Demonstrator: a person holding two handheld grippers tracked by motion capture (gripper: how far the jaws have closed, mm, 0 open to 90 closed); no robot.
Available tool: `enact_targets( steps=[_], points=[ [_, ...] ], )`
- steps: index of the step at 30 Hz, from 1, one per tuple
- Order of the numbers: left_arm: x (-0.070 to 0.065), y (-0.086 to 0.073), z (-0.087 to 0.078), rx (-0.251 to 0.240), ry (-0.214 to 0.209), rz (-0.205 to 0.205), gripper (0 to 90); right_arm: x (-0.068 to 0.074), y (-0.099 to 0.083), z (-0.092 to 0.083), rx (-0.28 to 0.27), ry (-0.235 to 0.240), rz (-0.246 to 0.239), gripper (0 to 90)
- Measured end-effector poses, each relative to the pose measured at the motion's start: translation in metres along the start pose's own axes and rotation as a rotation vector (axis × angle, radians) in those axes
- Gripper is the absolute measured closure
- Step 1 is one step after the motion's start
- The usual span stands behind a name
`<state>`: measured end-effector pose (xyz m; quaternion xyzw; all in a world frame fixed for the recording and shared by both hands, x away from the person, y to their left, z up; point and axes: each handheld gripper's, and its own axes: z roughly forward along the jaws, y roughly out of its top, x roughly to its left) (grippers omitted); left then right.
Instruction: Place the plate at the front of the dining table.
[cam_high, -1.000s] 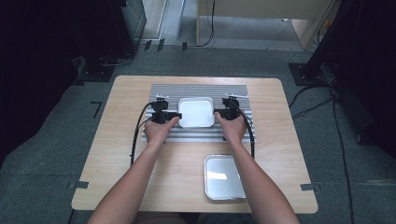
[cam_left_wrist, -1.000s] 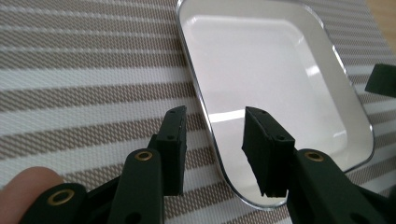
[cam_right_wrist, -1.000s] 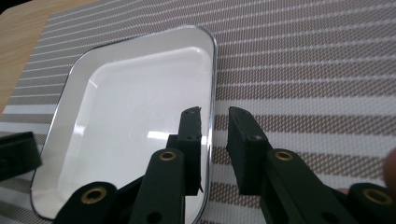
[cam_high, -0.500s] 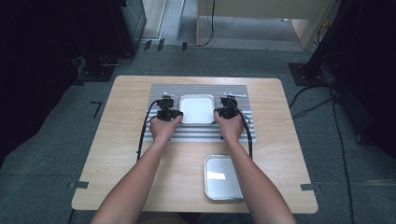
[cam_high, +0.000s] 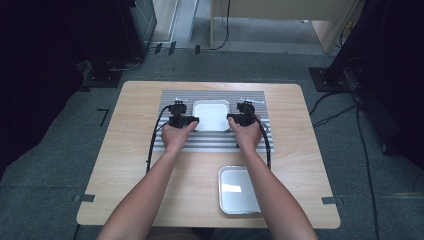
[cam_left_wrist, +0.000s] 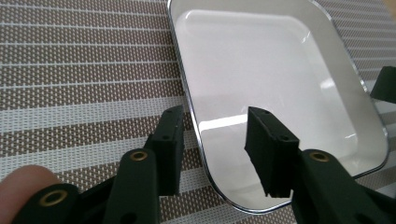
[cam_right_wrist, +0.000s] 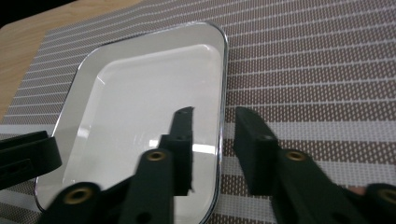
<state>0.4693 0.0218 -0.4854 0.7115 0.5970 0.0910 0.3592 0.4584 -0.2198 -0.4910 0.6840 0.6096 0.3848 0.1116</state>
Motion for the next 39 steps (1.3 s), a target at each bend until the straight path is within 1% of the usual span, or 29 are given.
enact_targets(
  steps=[1, 2, 3, 4, 6, 7, 8, 9, 10, 11, 12, 13, 15, 16, 17, 19, 21, 24, 26, 31, 33, 34, 35, 39],
  points=[
    [-0.001, 0.000, -0.002, -0.018, 0.012, 0.003, 45.0, -0.002, 0.001, -0.003, -0.033, -0.002, -0.023, 59.9],
    [-0.002, 0.000, -0.006, -0.040, 0.028, 0.011, 45.0, -0.002, 0.001, -0.003, -0.033, -0.002, -0.023, 59.9],
    [-0.003, 0.001, -0.010, -0.055, 0.042, 0.021, 41.6, -0.003, 0.001, -0.005, -0.044, -0.006, -0.034, 57.6],
    [-0.004, 0.001, -0.013, -0.061, 0.045, 0.031, 36.4, -0.005, 0.002, -0.007, -0.056, -0.013, -0.050, 57.3],
    [-0.005, 0.002, -0.019, -0.069, 0.042, 0.051, 30.1, -0.008, 0.003, -0.011, -0.075, -0.004, -0.065, 55.2],
    [-0.006, 0.001, -0.023, -0.072, 0.035, 0.059, 26.5, -0.010, 0.003, -0.012, -0.080, 0.015, -0.070, 51.6],
    [-0.007, 0.001, -0.026, -0.076, 0.030, 0.059, 25.3, -0.011, 0.004, -0.015, -0.067, 0.038, -0.074, 50.6],
    [-0.008, 0.000, -0.029, -0.084, 0.032, 0.063, 24.1, -0.011, 0.004, -0.018, -0.042, 0.063, -0.080, 47.4],
    [-0.008, -0.002, -0.032, -0.084, 0.037, 0.084, 23.1, -0.010, 0.004, -0.021, -0.021, 0.083, -0.110, 43.5],
    [-0.008, -0.003, -0.035, -0.090, 0.035, 0.088, 20.5, -0.009, 0.002, -0.024, -0.023, 0.083, -0.152, 39.8],
    [-0.008, -0.005, -0.037, -0.097, 0.038, 0.087, 19.3, -0.008, 0.001, -0.028, -0.036, 0.072, -0.193, 36.1],
    [-0.007, -0.007, -0.040, -0.099, 0.042, 0.087, 19.3, -0.007, -0.001, -0.031, -0.050, 0.065, -0.223, 33.7],
    [-0.004, -0.011, -0.045, -0.112, 0.040, 0.082, 18.8, -0.007, -0.005, -0.039, -0.060, 0.076, -0.264, 26.9],
    [-0.003, -0.013, -0.047, -0.112, 0.038, 0.077, 18.7, -0.008, -0.007, -0.046, -0.067, 0.072, -0.263, 26.9],
    [-0.002, -0.015, -0.050, -0.114, 0.038, 0.075, 18.7, -0.008, -0.007, -0.046, -0.067, 0.072, -0.263, 26.9],
    [0.000, -0.019, -0.055, -0.121, 0.046, 0.065, 18.4, -0.010, -0.009, -0.054, -0.082, 0.058, -0.251, 26.8],
    [0.001, -0.022, -0.059, -0.124, 0.067, 0.075, 18.3, -0.012, -0.011, -0.061, -0.100, 0.062, -0.234, 25.8],
    [0.002, -0.027, -0.064, -0.124, 0.067, 0.084, 18.3, -0.017, -0.014, -0.070, -0.114, 0.073, -0.231, 25.4],
    [0.003, -0.030, -0.068, -0.126, 0.072, 0.083, 18.3, -0.020, -0.017, -0.075, -0.112, 0.067, -0.226, 25.4],
    [0.006, -0.036, -0.078, -0.153, 0.062, 0.085, 18.3, -0.029, -0.024, -0.085, -0.118, 0.052, -0.229, 25.5],
    [0.008, -0.039, -0.080, -0.156, 0.064, 0.088, 18.3, -0.034, -0.027, -0.089, -0.121, 0.045, -0.222, 25.4],
    [0.009, -0.041, -0.081, -0.157, 0.062, 0.090, 18.3, -0.039, -0.029, -0.092, -0.121, 0.045, -0.214, 25.4],
    [0.009, -0.042, -0.082, -0.159, 0.063, 0.090, 18.3, -0.039, -0.029, -0.092, -0.121, 0.045, -0.214, 25.4],
    [0.012, -0.049, -0.086, -0.166, 0.072, 0.099, 18.3, -0.049, -0.033, -0.098, -0.120, 0.046, -0.200, 25.4]
  ],
)
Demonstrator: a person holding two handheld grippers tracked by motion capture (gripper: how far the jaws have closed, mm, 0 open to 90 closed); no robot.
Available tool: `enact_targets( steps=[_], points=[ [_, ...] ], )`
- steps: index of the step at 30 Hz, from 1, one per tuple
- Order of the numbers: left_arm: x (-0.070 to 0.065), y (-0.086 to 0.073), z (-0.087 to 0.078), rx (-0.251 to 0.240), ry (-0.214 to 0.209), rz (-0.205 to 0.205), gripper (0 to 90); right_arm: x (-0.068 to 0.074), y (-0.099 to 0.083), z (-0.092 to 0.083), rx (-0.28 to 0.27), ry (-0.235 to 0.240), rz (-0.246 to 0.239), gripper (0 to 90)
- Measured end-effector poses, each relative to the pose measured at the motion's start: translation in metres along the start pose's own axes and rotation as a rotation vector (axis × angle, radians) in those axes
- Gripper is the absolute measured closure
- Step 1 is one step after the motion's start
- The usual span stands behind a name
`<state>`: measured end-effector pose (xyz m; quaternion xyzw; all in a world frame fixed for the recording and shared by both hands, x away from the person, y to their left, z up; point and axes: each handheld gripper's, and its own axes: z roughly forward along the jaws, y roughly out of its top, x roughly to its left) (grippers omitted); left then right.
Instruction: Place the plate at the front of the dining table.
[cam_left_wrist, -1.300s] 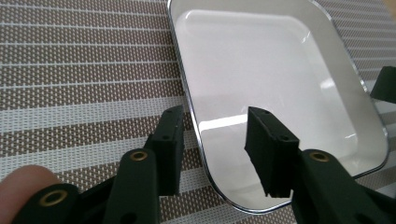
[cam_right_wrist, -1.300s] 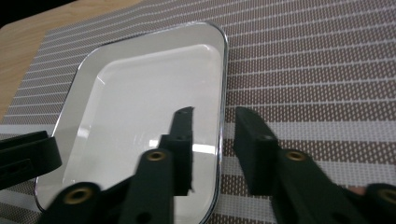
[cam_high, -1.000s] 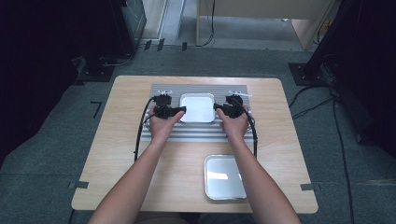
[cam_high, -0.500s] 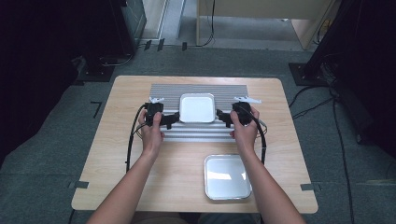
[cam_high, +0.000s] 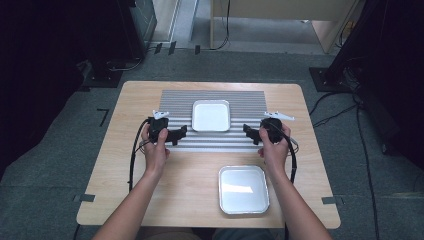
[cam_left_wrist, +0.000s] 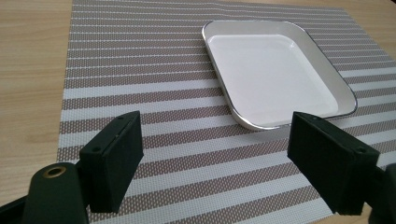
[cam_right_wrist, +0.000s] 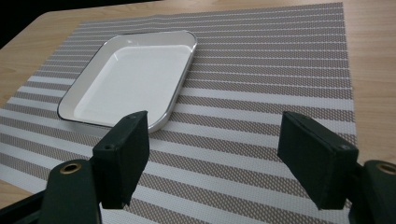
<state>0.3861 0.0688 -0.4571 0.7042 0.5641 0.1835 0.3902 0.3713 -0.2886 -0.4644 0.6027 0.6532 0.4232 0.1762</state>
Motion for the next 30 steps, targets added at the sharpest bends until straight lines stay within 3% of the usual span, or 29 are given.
enact_targets(
  steps=[11, 22, 30],
  points=[
    [0.013, -0.021, -0.016, -0.007, 0.004, 0.041, 17.4, -0.017, -0.017, -0.020, 0.006, 0.000, -0.014, 24.9],
    [0.025, -0.037, -0.037, -0.021, 0.001, 0.080, 16.6, -0.031, -0.035, -0.039, -0.006, 0.004, 0.003, 24.3],
    [0.033, -0.048, -0.053, -0.027, 0.001, 0.106, 14.6, -0.051, -0.052, -0.059, -0.015, -0.020, 0.007, 24.3]
  ],
)
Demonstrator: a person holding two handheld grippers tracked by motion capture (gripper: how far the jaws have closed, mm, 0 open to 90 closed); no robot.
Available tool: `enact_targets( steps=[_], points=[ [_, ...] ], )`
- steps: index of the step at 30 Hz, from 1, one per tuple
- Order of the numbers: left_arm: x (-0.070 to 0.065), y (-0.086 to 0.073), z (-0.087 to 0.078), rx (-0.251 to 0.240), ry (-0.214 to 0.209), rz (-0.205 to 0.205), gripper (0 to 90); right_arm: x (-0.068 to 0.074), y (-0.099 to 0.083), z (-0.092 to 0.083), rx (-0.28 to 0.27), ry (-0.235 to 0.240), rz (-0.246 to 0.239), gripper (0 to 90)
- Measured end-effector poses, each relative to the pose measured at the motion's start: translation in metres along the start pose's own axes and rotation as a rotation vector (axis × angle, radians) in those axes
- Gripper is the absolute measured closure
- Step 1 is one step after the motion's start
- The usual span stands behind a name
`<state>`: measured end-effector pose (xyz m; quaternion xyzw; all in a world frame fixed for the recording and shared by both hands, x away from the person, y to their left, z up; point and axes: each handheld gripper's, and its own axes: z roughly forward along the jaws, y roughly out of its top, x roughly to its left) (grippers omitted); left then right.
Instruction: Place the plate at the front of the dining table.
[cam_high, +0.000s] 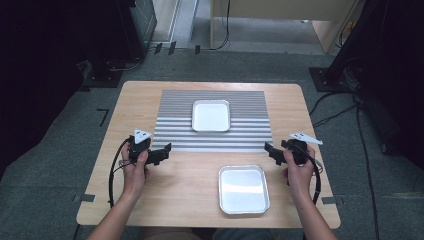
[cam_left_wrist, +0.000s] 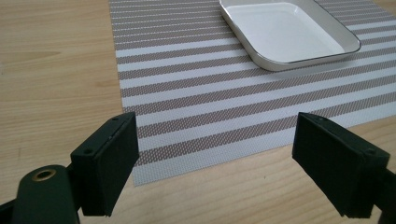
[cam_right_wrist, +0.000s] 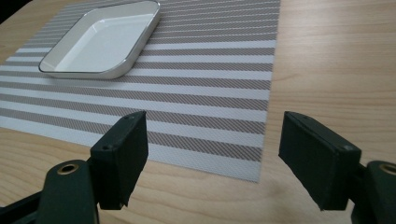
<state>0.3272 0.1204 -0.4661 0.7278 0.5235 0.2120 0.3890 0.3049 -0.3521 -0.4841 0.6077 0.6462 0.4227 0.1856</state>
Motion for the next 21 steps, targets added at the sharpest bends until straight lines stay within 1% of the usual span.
enact_targets(
  steps=[2, 4, 6, 14, 19, 20, 21],
  points=[
    [0.002, -0.003, -0.003, -0.006, 0.006, 0.000, 14.5, -0.002, -0.001, -0.002, -0.001, -0.002, -0.001, 24.3],
    [0.007, -0.006, -0.007, -0.011, 0.005, -0.012, 13.8, -0.008, -0.006, -0.010, -0.001, -0.012, 0.004, 24.3],
    [0.011, -0.009, -0.010, -0.009, 0.011, -0.014, 13.8, -0.010, -0.007, -0.012, -0.003, -0.015, 0.001, 24.3],
    [0.023, -0.028, -0.020, 0.013, 0.028, -0.011, 13.8, -0.025, -0.020, -0.028, 0.003, -0.029, -0.002, 24.1],
    [0.030, -0.038, -0.027, 0.025, 0.035, -0.009, 13.8, -0.033, -0.030, -0.035, 0.008, -0.034, 0.009, 24.1],
    [0.032, -0.040, -0.028, 0.026, 0.036, -0.011, 13.8, -0.037, -0.034, -0.038, 0.005, -0.037, 0.017, 24.1],
    [0.033, -0.042, -0.029, 0.025, 0.038, -0.014, 13.8, -0.037, -0.034, -0.038, 0.005, -0.037, 0.017, 24.1]
  ],
)
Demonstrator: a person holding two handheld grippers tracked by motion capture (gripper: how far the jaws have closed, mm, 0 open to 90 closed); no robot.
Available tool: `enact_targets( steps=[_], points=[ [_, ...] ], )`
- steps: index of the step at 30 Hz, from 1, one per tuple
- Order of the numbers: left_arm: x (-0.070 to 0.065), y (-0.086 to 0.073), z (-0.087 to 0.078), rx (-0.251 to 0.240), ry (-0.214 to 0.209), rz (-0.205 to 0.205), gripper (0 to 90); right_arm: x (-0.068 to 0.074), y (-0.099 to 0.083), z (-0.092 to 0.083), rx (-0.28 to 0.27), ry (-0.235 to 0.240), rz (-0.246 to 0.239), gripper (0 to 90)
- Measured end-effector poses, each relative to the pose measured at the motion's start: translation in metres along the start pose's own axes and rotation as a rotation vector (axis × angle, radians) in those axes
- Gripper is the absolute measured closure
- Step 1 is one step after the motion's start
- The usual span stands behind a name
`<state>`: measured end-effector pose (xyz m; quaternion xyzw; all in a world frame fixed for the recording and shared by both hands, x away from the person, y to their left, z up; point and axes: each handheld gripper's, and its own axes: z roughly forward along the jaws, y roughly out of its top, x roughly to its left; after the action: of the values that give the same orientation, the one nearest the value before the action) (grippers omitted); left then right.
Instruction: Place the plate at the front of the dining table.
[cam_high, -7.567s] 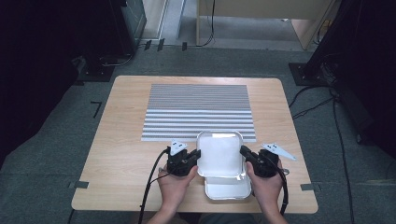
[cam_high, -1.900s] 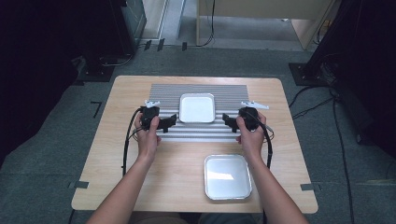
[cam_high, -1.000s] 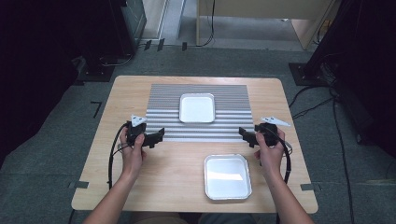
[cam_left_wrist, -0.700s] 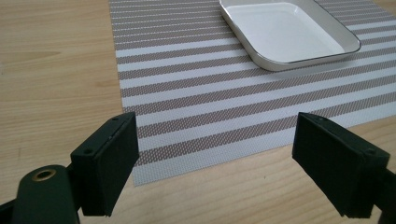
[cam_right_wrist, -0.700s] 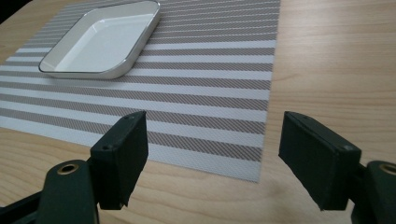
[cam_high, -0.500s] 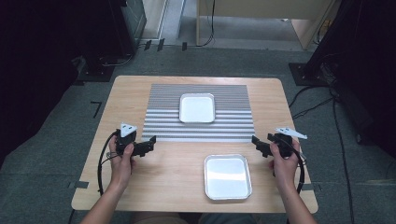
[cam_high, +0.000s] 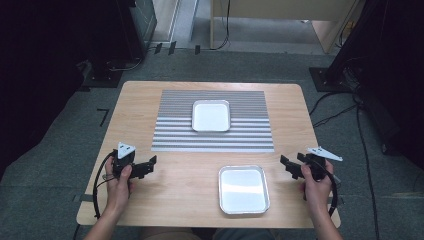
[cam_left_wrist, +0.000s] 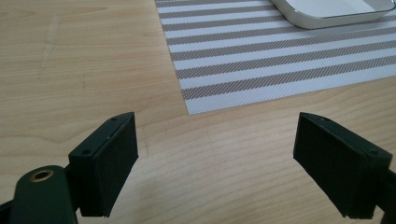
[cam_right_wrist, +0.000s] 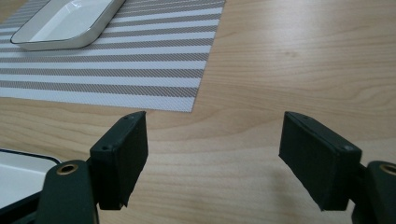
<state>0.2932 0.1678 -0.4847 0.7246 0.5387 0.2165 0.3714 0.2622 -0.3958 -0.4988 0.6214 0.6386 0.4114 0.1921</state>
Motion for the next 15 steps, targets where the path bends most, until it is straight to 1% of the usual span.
enact_targets(
  steps=[4, 5, 6, 7, 8, 13, 15],
  points=[
    [0.008, -0.007, -0.007, -0.001, 0.006, -0.008, 13.8, -0.007, -0.007, -0.006, -0.002, -0.009, 0.018, 24.1],
    [0.010, -0.010, -0.009, -0.001, 0.008, -0.011, 13.8, -0.011, -0.011, -0.009, -0.003, -0.011, 0.024, 24.0],
    [0.012, -0.012, -0.011, -0.003, 0.011, -0.013, 13.8, -0.011, -0.011, -0.009, -0.003, -0.011, 0.024, 24.0],
    [0.014, -0.014, -0.013, -0.002, 0.013, -0.014, 13.8, -0.015, -0.015, -0.012, -0.003, -0.014, 0.030, 24.1],
    [0.015, -0.016, -0.015, -0.002, 0.016, -0.016, 13.8, -0.015, -0.015, -0.012, -0.003, -0.014, 0.030, 24.1],
    [0.026, -0.031, -0.022, 0.009, 0.034, -0.035, 13.8, -0.025, -0.025, -0.020, 0.002, -0.027, 0.052, 24.1],
    [0.031, -0.036, -0.024, 0.014, 0.042, -0.040, 13.8, -0.028, -0.028, -0.023, 0.002, -0.031, 0.051, 24.1]
  ],
)
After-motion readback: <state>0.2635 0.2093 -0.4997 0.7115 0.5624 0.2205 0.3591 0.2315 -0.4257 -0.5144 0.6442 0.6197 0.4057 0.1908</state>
